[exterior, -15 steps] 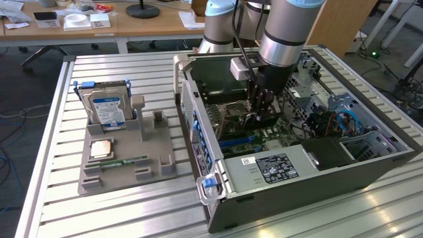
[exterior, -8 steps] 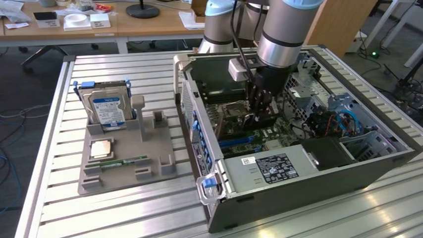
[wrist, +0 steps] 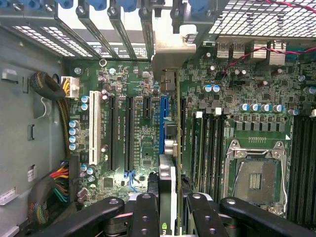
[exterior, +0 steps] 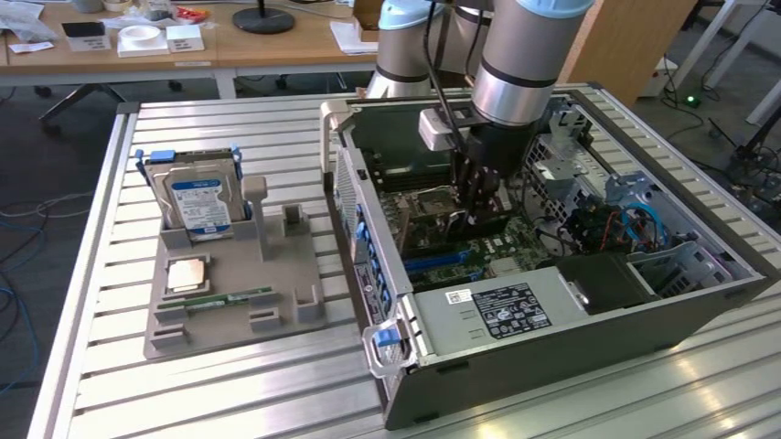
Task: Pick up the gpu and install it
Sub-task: 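Insert the gpu into the slot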
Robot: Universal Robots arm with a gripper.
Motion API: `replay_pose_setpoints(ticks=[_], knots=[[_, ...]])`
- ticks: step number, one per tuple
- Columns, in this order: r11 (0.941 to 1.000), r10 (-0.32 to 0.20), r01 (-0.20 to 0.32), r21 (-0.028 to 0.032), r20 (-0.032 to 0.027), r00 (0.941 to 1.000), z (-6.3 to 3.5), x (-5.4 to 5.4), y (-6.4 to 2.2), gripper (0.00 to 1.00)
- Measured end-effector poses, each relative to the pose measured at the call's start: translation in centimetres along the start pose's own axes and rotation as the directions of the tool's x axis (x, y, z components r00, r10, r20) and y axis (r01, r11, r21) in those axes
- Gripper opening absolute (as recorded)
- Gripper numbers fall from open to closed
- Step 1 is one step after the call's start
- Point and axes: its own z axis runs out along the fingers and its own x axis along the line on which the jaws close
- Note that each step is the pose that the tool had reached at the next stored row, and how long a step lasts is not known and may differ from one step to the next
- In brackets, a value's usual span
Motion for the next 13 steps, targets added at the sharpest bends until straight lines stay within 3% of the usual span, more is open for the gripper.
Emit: replay_pose_setpoints(ticks=[13], knots=[[1.0,0.0,0.0,-0.0001,0.0,1.0,0.02,0.05,0.65,0.27]])
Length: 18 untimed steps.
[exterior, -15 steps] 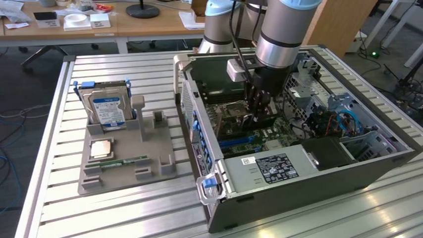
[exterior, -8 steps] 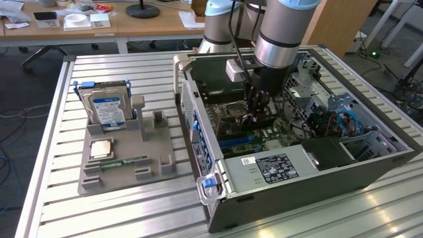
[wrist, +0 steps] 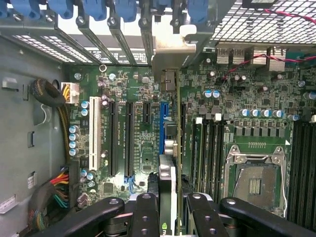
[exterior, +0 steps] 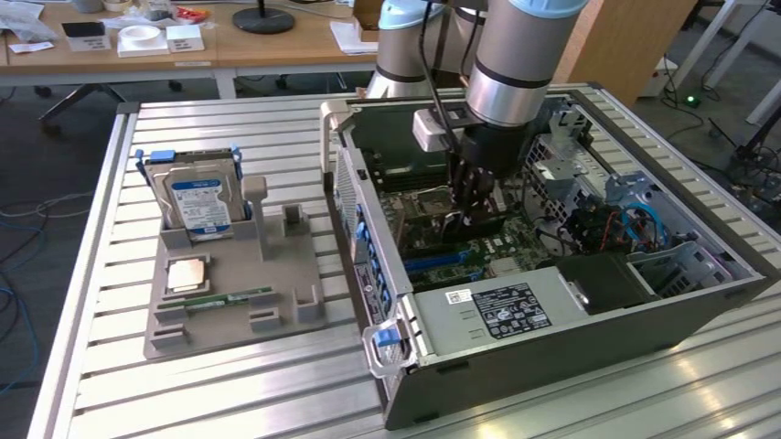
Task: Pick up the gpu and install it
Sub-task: 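Insert the gpu into the slot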
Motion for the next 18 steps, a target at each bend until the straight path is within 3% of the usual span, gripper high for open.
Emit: replay_pose_setpoints(ticks=[18], knots=[[1.0,0.0,0.0,0.0004,0.0001,1.0,0.03,0.45,0.71,0.27]])
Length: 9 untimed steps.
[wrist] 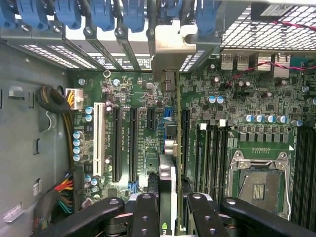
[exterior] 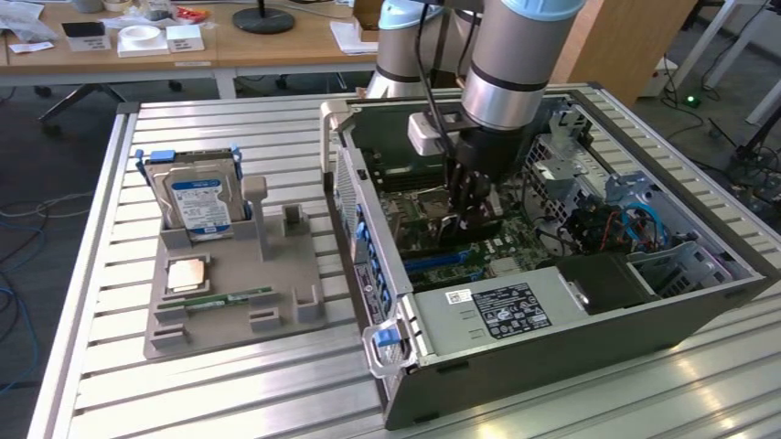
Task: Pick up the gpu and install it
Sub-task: 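Insert the gpu into the slot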
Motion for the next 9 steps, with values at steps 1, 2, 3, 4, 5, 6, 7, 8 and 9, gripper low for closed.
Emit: replay_pose_setpoints(ticks=[1,2,3,4,5,6,7,8,9], knots=[[1.0,0.0,0.0,0.0001,-0.0001,1.0,0.0,0.0,0.08,0.27],[1.0,0.0,0.0,0.0003,-0.0001,1.0,0.0,0.01,0.16,0.27],[1.0,0.0,0.0,0.0005,-0.0001,1.0,0.0,0.01,0.24,0.27],[1.0,0.0,0.0,0.0006,-0.0001,1.0,0.0,0.0,0.3,0.27],[1.0,0.0,0.0,0.0006,-0.0001,1.0,0.0,0.0,0.34,0.27],[1.0,0.0,0.0,0.0006,-0.0001,1.0,0.0,0.01,0.38,0.27],[1.0,0.0,0.0,0.0007,-0.0001,1.0,0.0,0.01,0.41,0.27],[1.0,0.0,0.0,0.0008,0.0,1.0,0.0,0.01,0.43,0.27],[1.0,0.0,0.0,0.0009,0.0002,1.0,0.04,0.01,0.48,0.27]])
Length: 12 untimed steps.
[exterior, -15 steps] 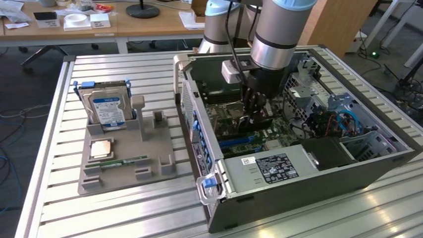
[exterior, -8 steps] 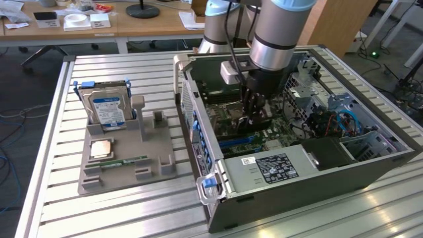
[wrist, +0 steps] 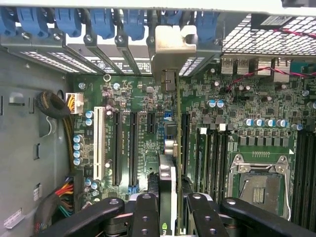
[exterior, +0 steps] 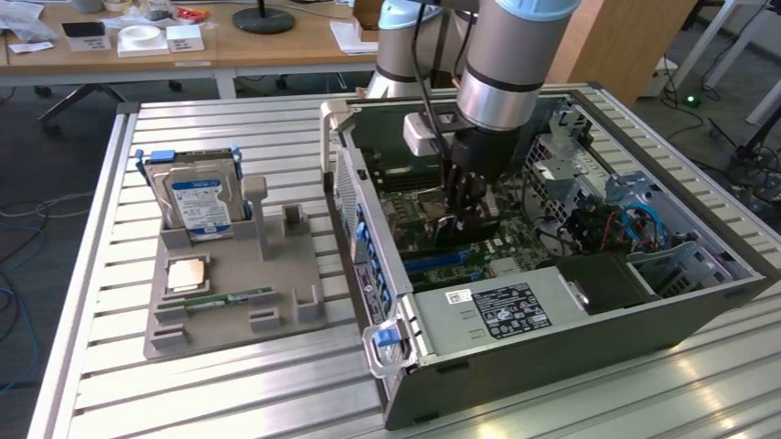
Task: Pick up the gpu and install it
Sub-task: 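Insert the gpu into the slot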
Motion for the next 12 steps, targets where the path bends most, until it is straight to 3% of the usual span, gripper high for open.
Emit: replay_pose_setpoints(ticks=[12], knots=[[1.0,0.0,0.0,0.0,-0.0001,1.0,0.71,0.02,0.38,0.27]])
